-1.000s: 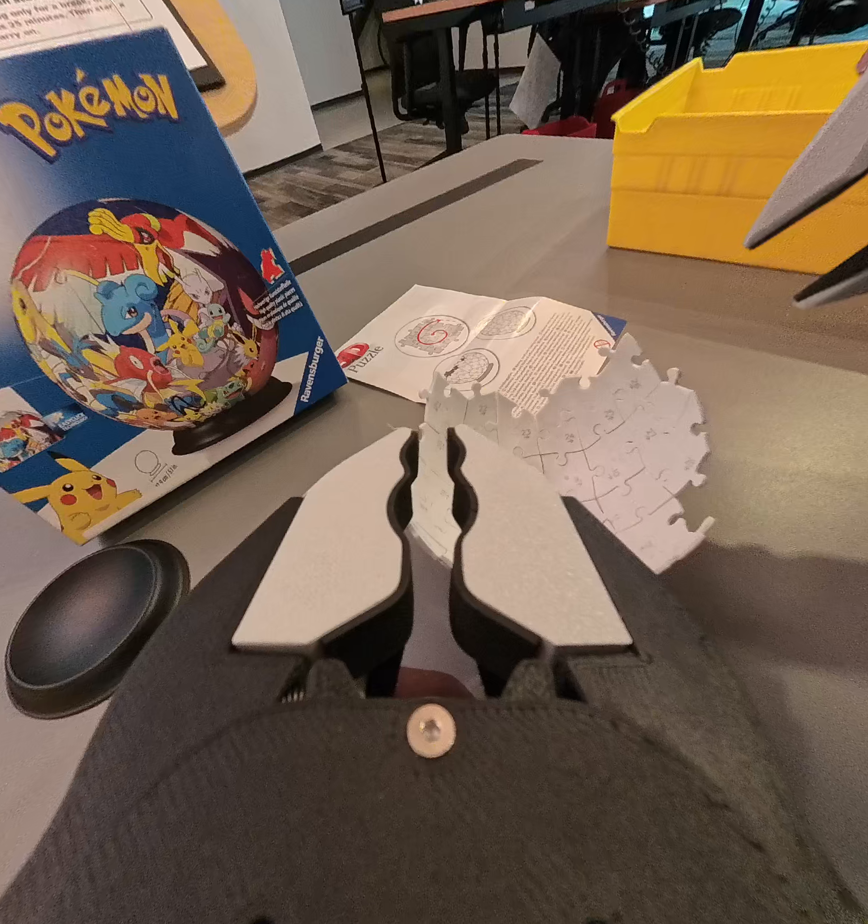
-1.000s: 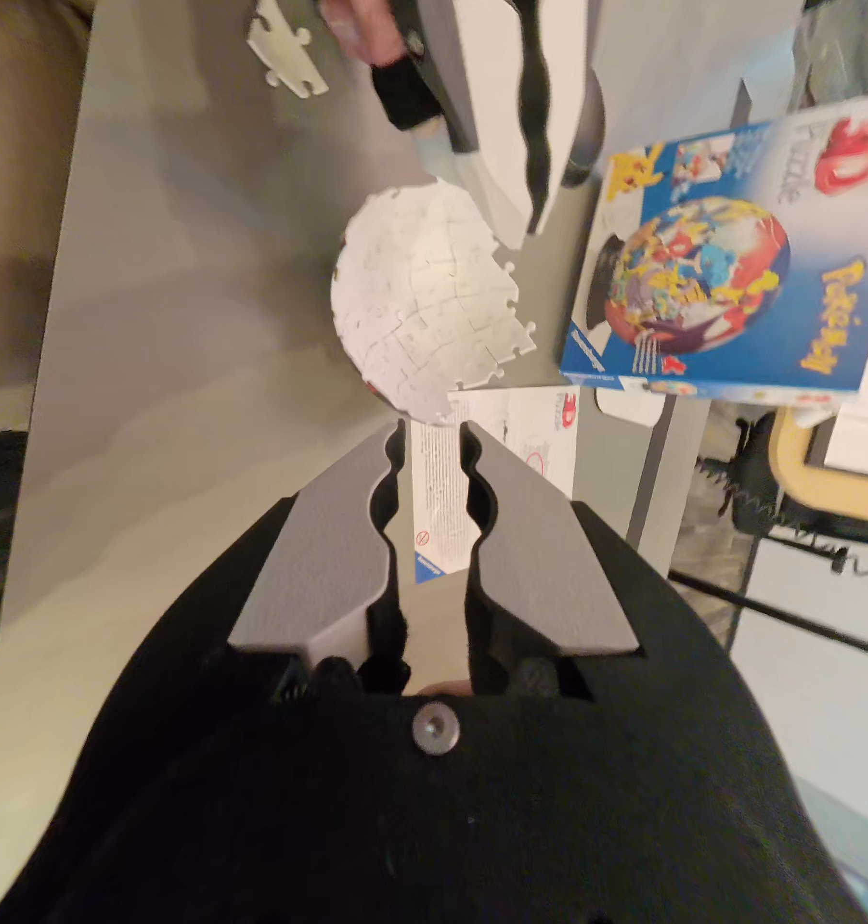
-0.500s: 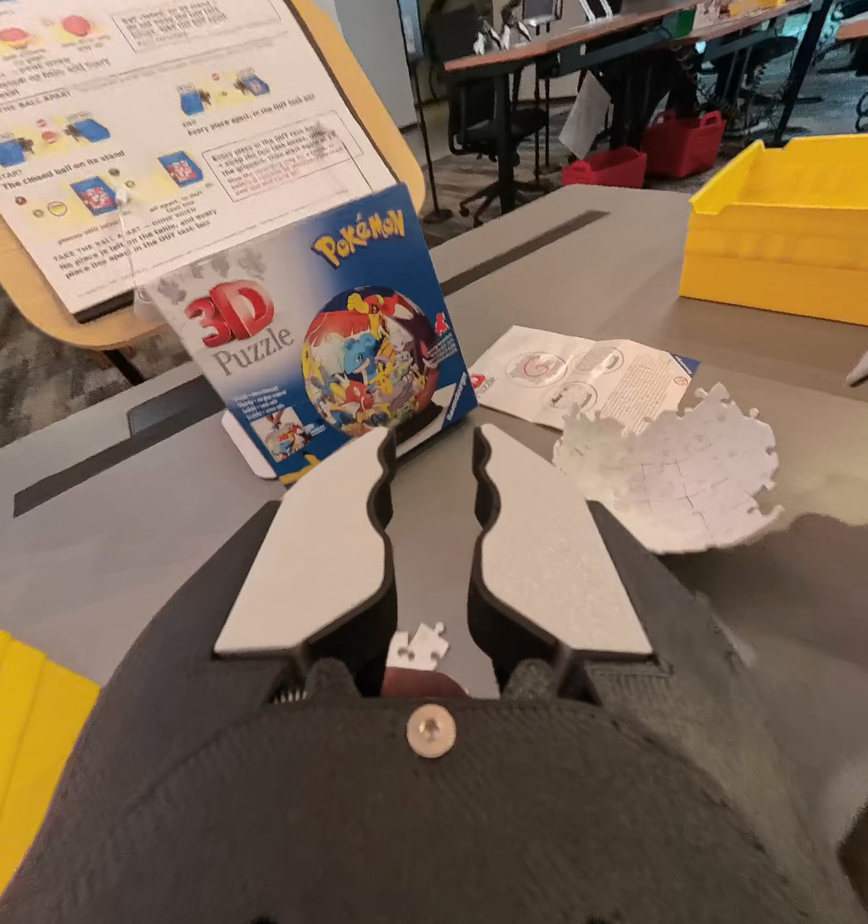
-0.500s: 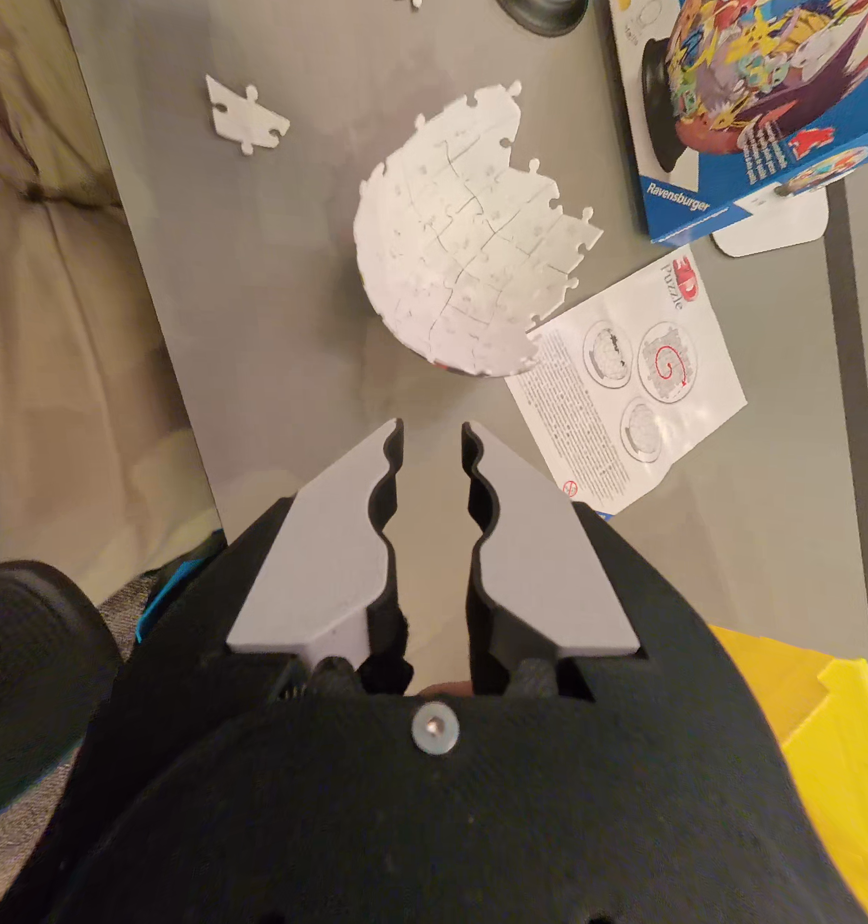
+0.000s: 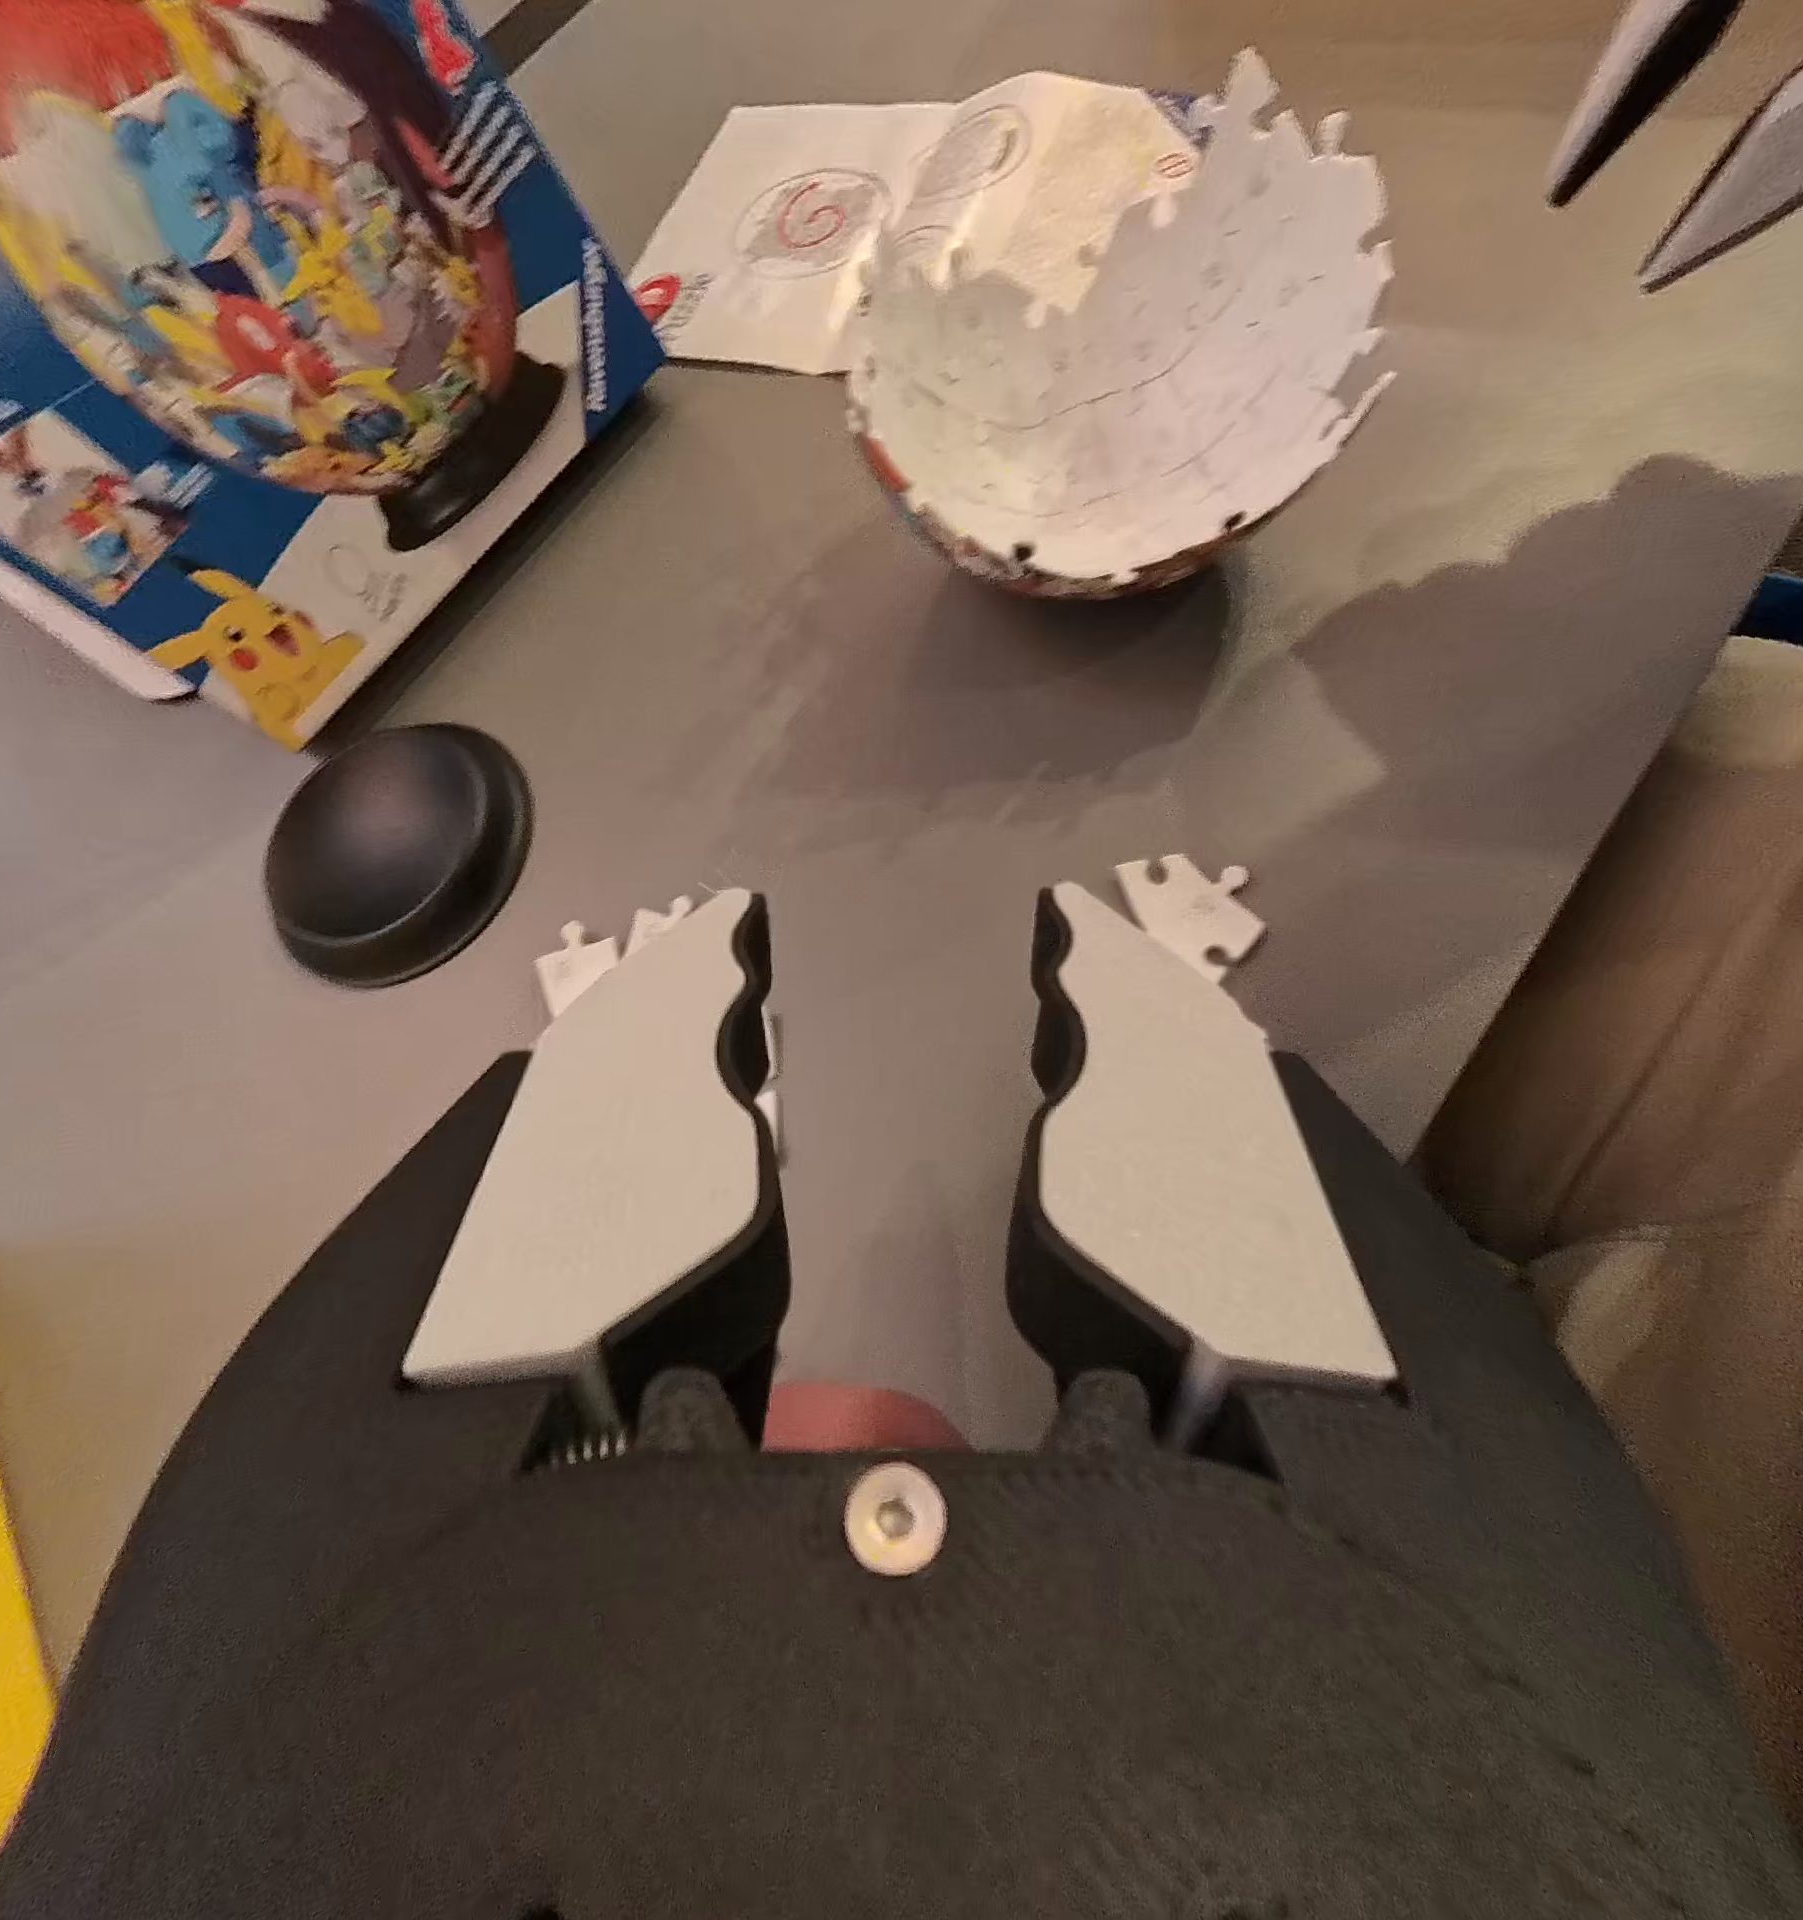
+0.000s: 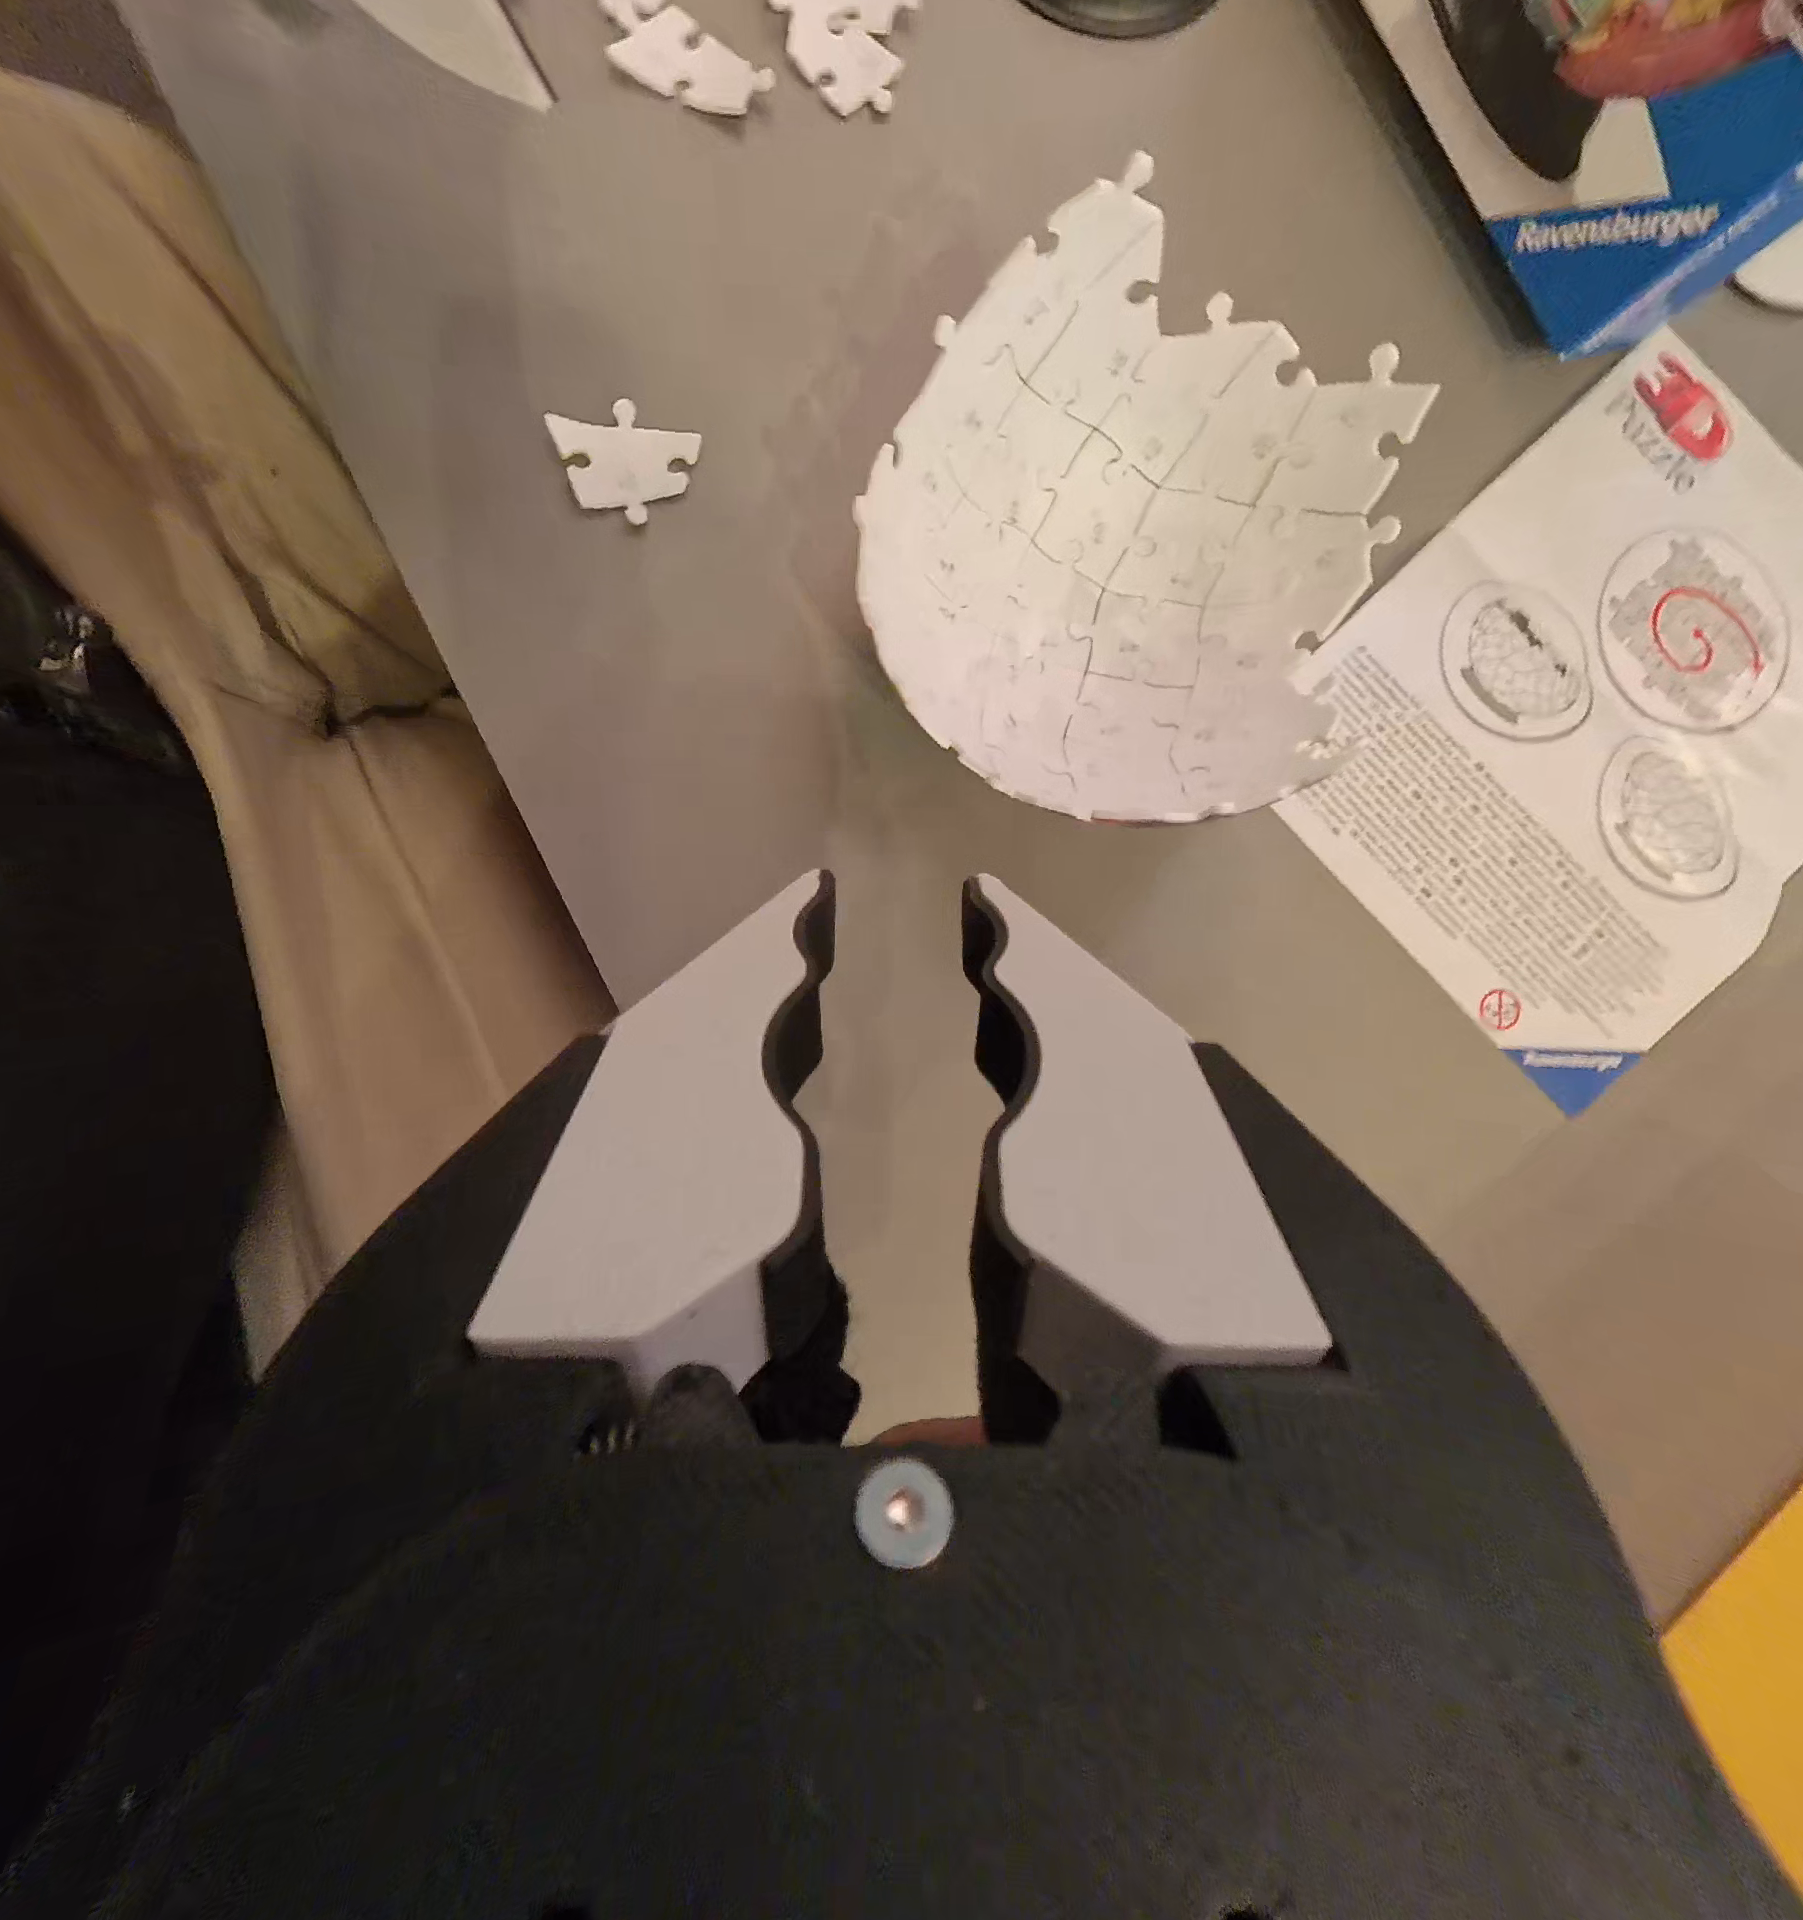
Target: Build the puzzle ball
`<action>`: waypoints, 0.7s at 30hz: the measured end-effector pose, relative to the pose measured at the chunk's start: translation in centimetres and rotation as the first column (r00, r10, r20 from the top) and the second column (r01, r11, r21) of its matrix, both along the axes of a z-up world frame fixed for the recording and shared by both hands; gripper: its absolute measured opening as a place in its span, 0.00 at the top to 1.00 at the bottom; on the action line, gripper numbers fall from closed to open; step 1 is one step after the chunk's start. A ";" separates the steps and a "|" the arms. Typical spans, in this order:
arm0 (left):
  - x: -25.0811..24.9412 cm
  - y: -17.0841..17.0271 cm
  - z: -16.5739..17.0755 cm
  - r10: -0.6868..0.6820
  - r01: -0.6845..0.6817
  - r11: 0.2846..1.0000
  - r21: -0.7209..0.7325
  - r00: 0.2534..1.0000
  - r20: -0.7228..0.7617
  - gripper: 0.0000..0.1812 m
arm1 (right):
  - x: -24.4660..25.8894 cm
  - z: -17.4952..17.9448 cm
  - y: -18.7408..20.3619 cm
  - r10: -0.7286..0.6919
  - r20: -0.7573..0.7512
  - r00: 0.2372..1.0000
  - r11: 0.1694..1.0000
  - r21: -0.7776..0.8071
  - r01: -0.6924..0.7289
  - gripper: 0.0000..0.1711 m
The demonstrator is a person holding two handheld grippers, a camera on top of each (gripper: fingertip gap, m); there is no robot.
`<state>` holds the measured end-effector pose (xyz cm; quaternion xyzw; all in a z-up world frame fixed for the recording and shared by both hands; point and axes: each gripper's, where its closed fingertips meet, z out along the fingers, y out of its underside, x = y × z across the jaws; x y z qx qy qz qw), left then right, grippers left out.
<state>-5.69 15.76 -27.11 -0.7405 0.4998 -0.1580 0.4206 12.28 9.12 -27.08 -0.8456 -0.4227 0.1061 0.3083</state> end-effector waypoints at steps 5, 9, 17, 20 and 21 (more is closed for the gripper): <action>-1.9 0.9 -0.4 0.052 -0.052 0.999 -0.007 0.999 0.015 0.75 | 0.0 -1.2 0.3 -0.100 -0.034 0.994 0.994 -0.054 0.098 0.86; -3.4 2.3 -0.4 0.086 -0.085 0.996 -0.018 0.996 0.014 0.74 | 0.0 -2.3 0.6 -0.145 -0.037 0.989 0.986 -0.093 0.142 0.86; -7.5 3.6 0.0 0.144 -0.144 0.987 -0.074 0.990 -0.005 0.69 | -1.7 -3.4 0.0 -0.105 -0.117 0.988 0.989 -0.118 0.091 0.86; -9.5 3.2 -0.6 0.134 -0.141 0.987 -0.071 0.986 -0.101 0.70 | -1.9 -3.1 0.8 -0.131 -0.147 0.981 0.988 -0.102 0.116 0.86; -10.2 3.1 -1.0 0.140 -0.149 0.986 -0.071 0.982 -0.126 0.70 | -1.8 -3.1 1.1 -0.135 -0.147 0.980 0.988 -0.095 0.122 0.86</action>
